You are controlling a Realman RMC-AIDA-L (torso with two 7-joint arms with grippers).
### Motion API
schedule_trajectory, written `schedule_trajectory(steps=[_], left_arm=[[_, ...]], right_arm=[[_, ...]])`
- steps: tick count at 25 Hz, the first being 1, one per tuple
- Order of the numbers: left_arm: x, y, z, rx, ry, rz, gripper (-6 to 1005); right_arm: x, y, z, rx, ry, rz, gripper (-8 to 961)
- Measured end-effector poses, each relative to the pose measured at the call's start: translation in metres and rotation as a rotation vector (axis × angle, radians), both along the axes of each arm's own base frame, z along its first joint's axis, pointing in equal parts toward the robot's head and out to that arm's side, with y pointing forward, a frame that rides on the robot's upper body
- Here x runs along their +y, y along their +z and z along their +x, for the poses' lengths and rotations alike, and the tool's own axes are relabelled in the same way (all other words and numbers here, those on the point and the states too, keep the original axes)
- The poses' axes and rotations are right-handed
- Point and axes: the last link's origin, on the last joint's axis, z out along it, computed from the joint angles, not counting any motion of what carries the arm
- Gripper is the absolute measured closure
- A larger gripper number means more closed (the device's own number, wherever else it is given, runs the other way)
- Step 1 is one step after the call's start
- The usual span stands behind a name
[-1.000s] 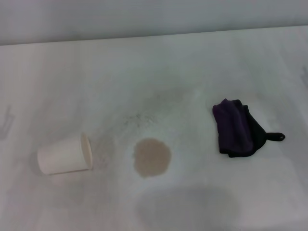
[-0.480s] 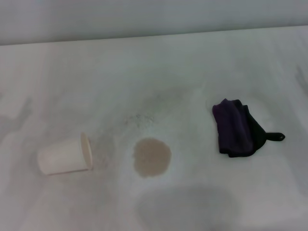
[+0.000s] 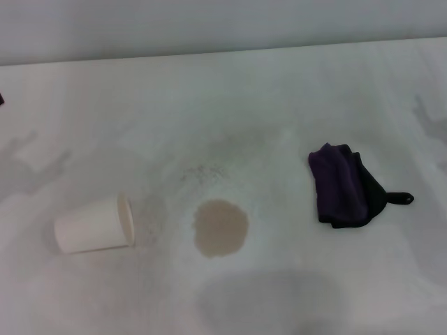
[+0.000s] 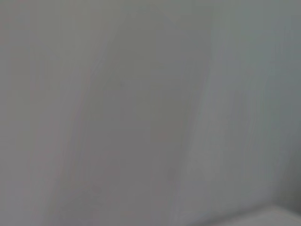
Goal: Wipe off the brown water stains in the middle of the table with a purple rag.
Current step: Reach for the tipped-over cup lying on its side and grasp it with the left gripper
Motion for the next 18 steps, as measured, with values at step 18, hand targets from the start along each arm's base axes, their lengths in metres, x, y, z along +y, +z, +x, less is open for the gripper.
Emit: schedule_trajectory(steps=[18], left_arm=[[0.010, 0.012, 0.044, 0.642, -0.185, -0.374, 122]], right_arm=[[0.003, -0.006, -0.018, 0.058, 0.078, 0.025, 95]])
